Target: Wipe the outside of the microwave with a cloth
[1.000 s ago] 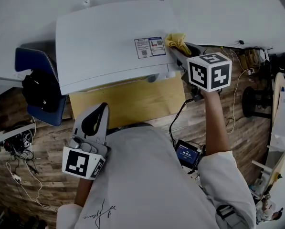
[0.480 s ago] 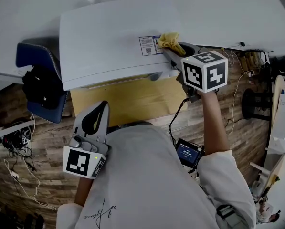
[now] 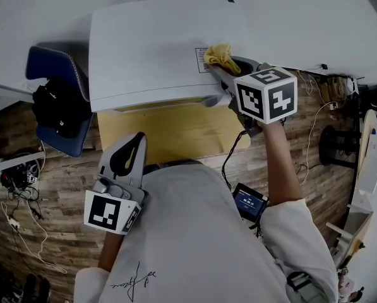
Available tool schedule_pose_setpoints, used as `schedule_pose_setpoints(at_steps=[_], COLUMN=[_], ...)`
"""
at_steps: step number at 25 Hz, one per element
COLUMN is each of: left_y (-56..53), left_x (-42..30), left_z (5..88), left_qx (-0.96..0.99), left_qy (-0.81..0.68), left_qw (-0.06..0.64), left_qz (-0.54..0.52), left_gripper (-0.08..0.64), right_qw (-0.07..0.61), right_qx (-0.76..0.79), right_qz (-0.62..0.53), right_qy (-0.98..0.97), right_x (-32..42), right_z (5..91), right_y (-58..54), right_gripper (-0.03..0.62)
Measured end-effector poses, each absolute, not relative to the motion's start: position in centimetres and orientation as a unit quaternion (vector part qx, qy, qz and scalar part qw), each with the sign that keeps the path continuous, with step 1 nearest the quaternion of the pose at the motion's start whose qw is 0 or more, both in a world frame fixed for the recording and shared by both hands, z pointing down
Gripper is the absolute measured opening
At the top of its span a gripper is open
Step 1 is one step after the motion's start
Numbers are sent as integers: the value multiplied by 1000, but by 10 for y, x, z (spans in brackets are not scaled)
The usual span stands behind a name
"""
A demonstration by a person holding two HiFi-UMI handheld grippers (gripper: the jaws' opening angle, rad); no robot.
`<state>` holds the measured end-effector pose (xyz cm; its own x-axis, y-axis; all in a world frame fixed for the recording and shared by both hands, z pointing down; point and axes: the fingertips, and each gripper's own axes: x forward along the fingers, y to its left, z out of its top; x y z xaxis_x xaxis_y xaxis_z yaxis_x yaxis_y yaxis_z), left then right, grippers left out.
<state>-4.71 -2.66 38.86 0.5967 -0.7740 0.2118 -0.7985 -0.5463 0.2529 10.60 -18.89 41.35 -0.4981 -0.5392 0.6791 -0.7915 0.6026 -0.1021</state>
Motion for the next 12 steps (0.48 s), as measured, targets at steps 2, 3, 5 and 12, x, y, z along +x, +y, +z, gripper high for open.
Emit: schedule_pose_setpoints(at_steps=[2,3,5,12], left_y=[-24,-23,-22,-25], left_x=[-50,-51,-51,-53], left_z=[388,387,385,386], left_qx=[877,877,877,879], left_qy=[-449,-449,-448,-445], left_qw=[168,169,168,167], left_qz=[33,32,31,34], left_gripper=[-3,-3,-3,-3], right_qw=[308,309,310,311], right_qx=[388,385,377,343], right_qz=[204,202,201,200], right_qy=[-844,-846,-850,-863], right_x=[98,93,85,52], right_z=[412,411,410,411], right_y=[-185,-183,-180,-180], right_gripper=[121,121,121,121])
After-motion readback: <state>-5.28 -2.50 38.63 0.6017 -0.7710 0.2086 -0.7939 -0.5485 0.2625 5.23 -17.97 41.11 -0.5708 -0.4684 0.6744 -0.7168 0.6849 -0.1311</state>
